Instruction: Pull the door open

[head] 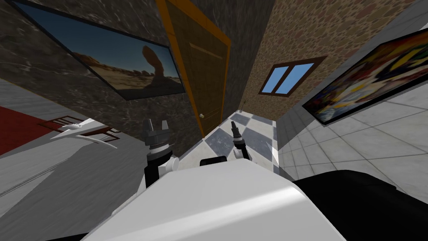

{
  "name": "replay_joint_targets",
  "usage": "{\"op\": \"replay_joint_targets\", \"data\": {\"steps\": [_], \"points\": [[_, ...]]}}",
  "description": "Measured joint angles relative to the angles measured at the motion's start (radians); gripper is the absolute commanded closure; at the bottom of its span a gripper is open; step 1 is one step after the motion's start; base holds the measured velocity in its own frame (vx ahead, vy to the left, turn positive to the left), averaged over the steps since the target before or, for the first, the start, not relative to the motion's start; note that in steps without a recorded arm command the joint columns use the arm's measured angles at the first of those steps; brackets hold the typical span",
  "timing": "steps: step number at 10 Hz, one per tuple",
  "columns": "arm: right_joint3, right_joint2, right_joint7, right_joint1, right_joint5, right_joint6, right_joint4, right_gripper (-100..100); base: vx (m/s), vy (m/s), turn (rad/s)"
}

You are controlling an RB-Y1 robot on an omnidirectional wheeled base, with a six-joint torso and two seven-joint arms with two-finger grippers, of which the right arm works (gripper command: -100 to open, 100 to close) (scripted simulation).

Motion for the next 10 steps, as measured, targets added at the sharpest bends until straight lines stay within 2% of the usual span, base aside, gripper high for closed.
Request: {"op": "replay_joint_targets", "data": {"steps": [10], "points": [[0.041, -0.019, 0.15, -0.07, 0.114, -0.046, 0.215, -100, 0.081, 0.009, -0.017]]}}
